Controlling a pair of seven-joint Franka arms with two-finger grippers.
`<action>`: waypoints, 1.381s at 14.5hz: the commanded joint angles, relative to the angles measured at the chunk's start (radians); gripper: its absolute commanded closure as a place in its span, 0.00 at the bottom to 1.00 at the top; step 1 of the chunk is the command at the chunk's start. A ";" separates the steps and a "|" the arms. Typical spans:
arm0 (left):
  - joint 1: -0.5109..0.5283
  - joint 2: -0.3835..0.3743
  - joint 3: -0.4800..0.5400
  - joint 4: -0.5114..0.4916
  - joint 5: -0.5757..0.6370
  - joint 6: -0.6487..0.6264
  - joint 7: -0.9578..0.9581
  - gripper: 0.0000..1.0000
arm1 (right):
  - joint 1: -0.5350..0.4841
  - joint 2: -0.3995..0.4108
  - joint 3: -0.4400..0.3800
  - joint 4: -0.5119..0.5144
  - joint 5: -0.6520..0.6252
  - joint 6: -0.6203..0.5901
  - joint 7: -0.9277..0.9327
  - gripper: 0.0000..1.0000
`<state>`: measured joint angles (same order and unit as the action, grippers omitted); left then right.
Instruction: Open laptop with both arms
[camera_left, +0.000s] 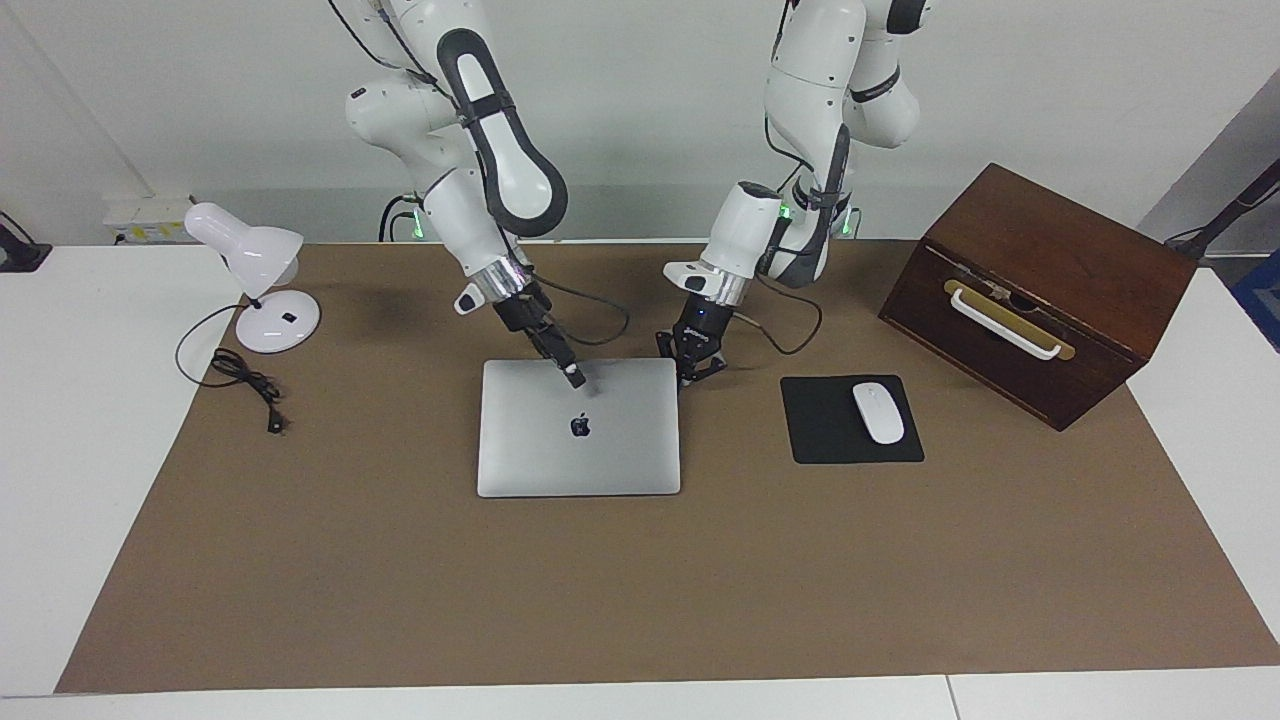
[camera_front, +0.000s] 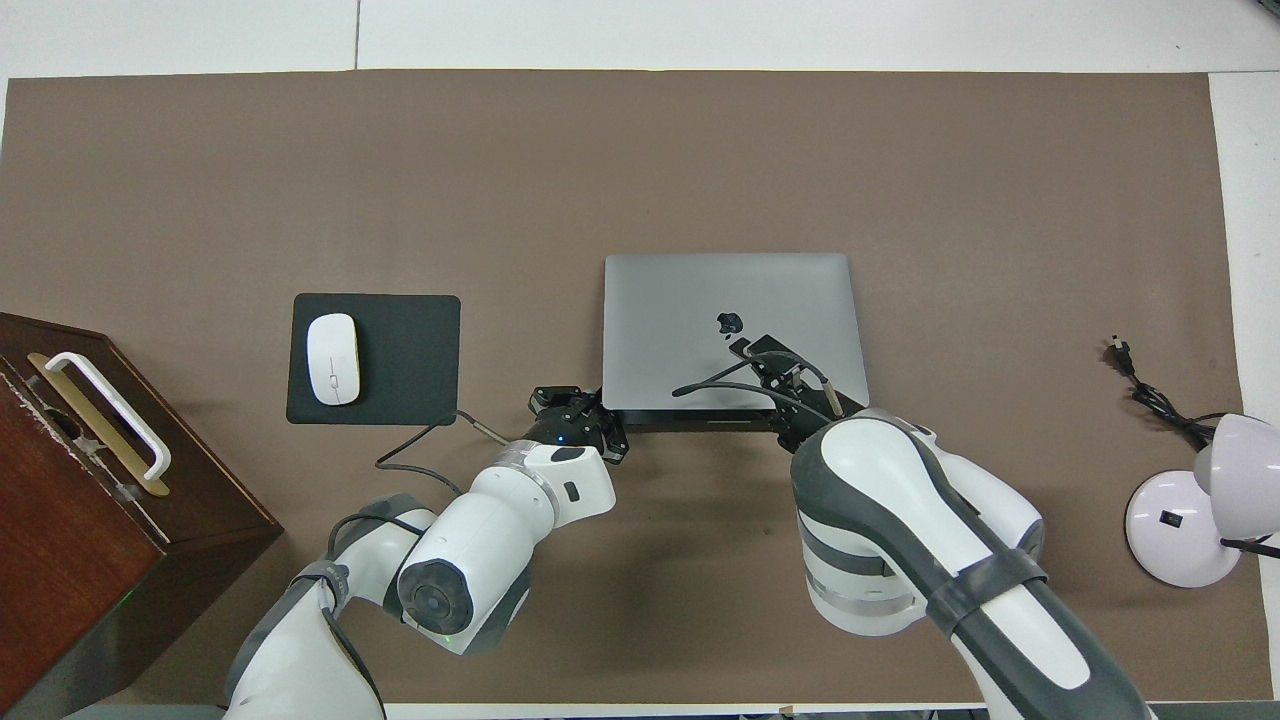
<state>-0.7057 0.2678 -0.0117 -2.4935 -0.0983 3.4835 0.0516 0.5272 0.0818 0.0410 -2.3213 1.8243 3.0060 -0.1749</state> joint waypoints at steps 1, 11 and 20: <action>-0.028 0.033 0.019 0.019 -0.009 0.020 0.016 1.00 | -0.013 0.032 0.003 0.054 0.039 0.031 -0.046 0.00; -0.028 0.033 0.018 0.018 -0.009 0.020 0.014 1.00 | -0.065 0.102 0.003 0.223 0.023 0.033 -0.047 0.00; -0.028 0.033 0.018 0.019 -0.011 0.020 0.014 1.00 | -0.084 0.139 0.003 0.341 0.021 0.034 -0.049 0.00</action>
<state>-0.7070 0.2697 -0.0113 -2.4917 -0.0983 3.4844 0.0533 0.4600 0.1640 0.0406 -2.0523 1.8247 3.0331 -0.1781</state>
